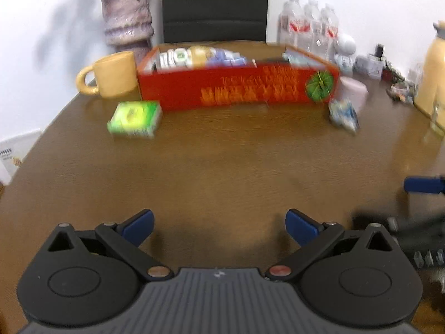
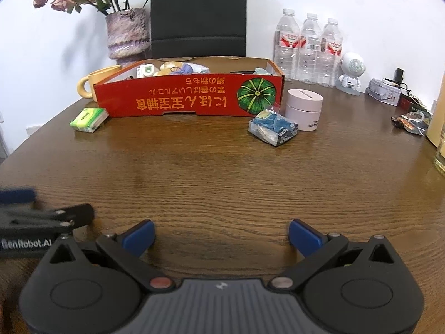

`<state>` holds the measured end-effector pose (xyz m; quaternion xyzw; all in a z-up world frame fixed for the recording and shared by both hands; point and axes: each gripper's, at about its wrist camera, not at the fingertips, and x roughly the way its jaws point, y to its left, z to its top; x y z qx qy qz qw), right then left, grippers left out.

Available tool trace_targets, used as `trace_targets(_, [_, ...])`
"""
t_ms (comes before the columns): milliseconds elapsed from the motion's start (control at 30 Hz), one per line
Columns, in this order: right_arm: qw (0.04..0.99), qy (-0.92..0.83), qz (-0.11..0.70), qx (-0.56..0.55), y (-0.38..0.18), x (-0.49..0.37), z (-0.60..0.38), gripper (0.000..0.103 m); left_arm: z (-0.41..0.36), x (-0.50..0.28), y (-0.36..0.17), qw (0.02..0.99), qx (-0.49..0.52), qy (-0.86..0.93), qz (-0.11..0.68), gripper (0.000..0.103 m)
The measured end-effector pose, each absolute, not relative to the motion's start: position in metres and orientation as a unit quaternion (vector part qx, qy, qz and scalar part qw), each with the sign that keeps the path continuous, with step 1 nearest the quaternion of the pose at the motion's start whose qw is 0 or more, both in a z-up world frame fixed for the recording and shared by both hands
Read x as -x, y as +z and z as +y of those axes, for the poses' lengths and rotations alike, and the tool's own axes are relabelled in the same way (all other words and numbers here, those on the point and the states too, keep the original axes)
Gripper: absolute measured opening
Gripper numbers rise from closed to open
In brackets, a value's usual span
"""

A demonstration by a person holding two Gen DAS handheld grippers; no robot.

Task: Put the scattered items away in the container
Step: 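Grasp the green tissue pack with the left tool while the right tool grasps the blue snack packet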

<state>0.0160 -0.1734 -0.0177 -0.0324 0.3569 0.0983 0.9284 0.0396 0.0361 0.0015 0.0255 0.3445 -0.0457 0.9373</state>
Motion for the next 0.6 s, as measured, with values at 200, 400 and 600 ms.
trace_targets(200, [0.938, 0.086, 0.335, 0.004, 0.005, -0.087, -0.204, 0.103, 0.078, -0.133, 0.028, 0.957, -0.044, -0.005, 0.285, 0.103])
trace_targets(400, [0.931, 0.053, 0.357, -0.056, 0.001, -0.161, -0.224, 0.092, 0.084, -0.197, 0.002, 0.939, -0.059, 0.017, 0.34, 0.103])
trace_targets(600, [0.937, 0.072, 0.339, -0.047, -0.015, -0.176, -0.217, 0.04, 0.091, -0.18, -0.006, 0.95, -0.066, 0.0, 0.306, 0.051])
